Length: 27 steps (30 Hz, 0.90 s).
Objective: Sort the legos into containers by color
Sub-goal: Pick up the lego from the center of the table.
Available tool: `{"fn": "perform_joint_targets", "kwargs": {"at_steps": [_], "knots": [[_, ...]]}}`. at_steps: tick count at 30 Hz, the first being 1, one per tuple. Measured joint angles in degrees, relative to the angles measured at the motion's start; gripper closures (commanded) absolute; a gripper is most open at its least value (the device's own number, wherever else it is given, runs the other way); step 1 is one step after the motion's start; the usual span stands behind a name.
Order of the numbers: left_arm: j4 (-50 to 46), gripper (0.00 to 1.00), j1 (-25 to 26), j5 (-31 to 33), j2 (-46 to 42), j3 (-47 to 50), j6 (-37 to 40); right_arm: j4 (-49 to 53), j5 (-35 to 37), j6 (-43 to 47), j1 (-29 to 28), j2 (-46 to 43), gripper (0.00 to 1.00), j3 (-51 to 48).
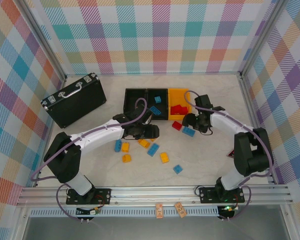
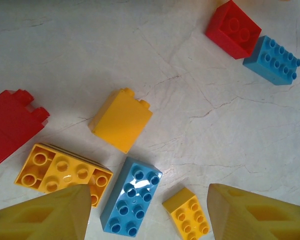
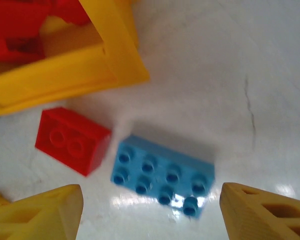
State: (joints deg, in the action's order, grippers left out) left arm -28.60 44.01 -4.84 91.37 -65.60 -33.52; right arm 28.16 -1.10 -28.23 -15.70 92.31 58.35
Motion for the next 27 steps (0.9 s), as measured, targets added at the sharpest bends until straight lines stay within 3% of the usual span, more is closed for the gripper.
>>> {"fn": "perform_joint_targets", "kwargs": {"at_steps": [7,20,23,27], "knots": [[-1.3,0.37,0.0,1.5,-1.9,1.4,0.2,-2.3,-2.4,2.4,0.1,5.4,0.28,1.6],[-1.3,0.38,0.0,2.3,-1.8,2.0,0.2,0.6,-3.8,3.2,-4.1,4.6,0.35,-2.4],[-1.2,0.38,0.0,2.3,-1.7,2.0,0.1,1.7,-0.7,2.7,-6.1,4.6,0.45,-2.4],[-1.2,0.38,0.0,2.3,-1.7,2.1,0.1,3.5,2.3,1.5,-7.3,4.7,0.65,-2.3]]}}
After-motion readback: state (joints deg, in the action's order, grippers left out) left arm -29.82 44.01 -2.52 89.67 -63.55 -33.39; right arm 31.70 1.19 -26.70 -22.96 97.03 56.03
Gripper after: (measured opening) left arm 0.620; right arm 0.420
